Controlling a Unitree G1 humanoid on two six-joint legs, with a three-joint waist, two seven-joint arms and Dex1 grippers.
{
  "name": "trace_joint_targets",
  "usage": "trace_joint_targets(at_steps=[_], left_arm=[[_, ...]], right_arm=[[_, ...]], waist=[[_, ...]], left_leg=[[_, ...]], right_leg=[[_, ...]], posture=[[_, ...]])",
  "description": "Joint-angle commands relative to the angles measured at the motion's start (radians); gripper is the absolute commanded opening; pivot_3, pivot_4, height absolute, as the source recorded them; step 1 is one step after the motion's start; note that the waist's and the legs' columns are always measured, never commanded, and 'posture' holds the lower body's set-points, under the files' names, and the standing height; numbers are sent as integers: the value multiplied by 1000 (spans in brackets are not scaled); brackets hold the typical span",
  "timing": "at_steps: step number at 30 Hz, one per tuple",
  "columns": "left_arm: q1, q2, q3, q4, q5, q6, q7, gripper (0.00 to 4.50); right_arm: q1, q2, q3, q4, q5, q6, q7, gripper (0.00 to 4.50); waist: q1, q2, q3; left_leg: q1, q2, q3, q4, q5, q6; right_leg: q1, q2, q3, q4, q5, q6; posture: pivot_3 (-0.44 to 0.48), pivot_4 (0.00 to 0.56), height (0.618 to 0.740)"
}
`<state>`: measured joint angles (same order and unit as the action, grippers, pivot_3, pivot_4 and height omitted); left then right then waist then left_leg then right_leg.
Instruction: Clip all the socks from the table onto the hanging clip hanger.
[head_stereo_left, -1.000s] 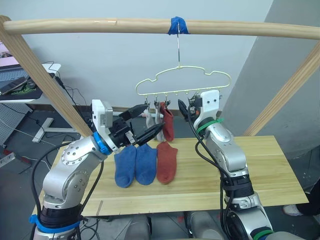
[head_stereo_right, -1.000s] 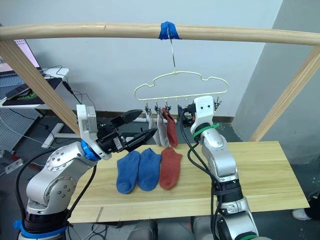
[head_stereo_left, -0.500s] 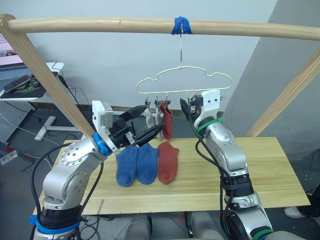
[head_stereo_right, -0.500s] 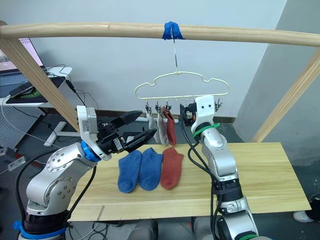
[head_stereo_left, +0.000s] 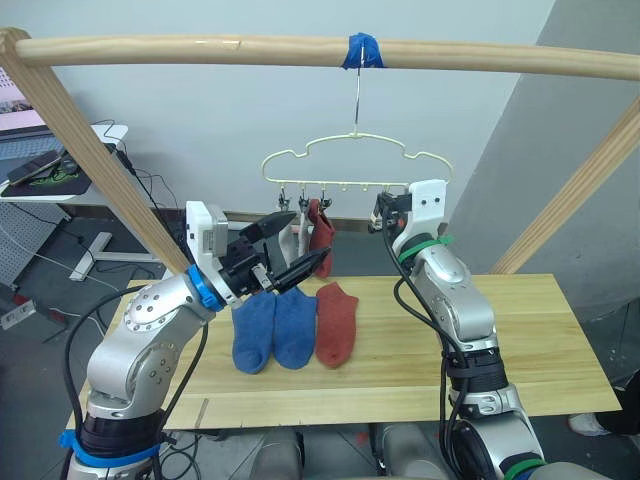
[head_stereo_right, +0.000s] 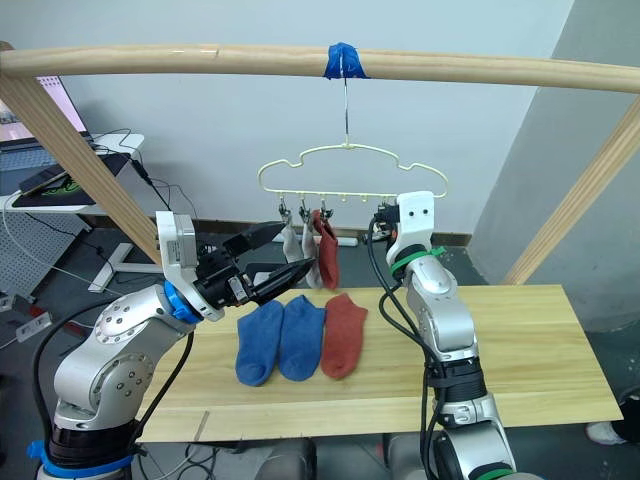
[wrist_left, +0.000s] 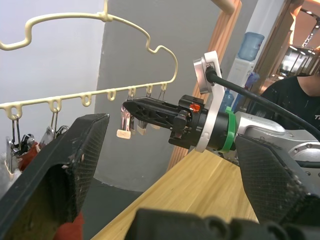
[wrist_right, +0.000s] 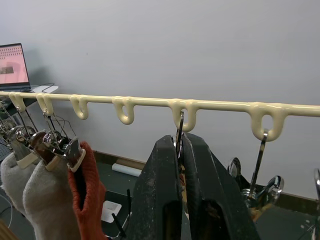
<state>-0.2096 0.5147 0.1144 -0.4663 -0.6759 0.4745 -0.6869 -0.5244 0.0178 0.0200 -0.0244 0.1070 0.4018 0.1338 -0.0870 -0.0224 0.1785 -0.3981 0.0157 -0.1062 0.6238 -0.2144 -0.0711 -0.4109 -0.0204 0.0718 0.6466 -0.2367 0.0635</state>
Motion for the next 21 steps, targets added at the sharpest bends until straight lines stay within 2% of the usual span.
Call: trace_joint_targets(at_steps=[1, 6, 9, 11, 14, 21], left_arm=[[18, 22, -20, -22, 43, -10, 0, 4500], [86, 94, -119, 36, 197, -52, -43, 4500], [81, 92, -251, 151, 329, -97, -60, 4500], [41, 60, -335, 271, 431, -168, -56, 4500], [-32, 3, -401, 464, 544, -289, -36, 4500], [-194, -114, -436, 836, 638, -403, -48, 4500]], right_arm=[[-18, -25, -18, -40, 50, 17, 51, 23], [-20, -96, -31, -61, 132, 84, 158, 23], [-18, -171, -36, -78, 163, 119, 227, 23], [-8, -214, -32, -89, 177, 141, 264, 23], [3, -238, -30, -96, 179, 150, 270, 23], [9, -223, -32, -122, 181, 162, 238, 23]], waist=[[0, 0, 0], [-1, 3, 2], [2, 6, 5], [2, 6, 5], [1, 6, 5], [-4, 6, 4]], left_leg=[[0, 0, 0, 0, 0, 0], [0, 0, 0, -1, 0, 0], [0, 0, 0, 0, 0, 0], [0, 0, 0, 0, 0, 0], [0, 0, 0, 0, 0, 0], [-1, 0, 1, 0, 0, 0]], right_leg=[[0, 0, 0, 0, 0, 0], [0, 0, 0, 0, 0, 0], [0, 0, 0, 0, -1, -1], [0, 0, 0, -1, -1, -1], [0, 0, 0, -1, 0, -1], [-1, 0, 0, 0, 2, 4]], posture=[[-35, 151, 740], [-51, 152, 740], [-70, 147, 740], [-78, 147, 740], [-95, 142, 740], [-125, 136, 740]])
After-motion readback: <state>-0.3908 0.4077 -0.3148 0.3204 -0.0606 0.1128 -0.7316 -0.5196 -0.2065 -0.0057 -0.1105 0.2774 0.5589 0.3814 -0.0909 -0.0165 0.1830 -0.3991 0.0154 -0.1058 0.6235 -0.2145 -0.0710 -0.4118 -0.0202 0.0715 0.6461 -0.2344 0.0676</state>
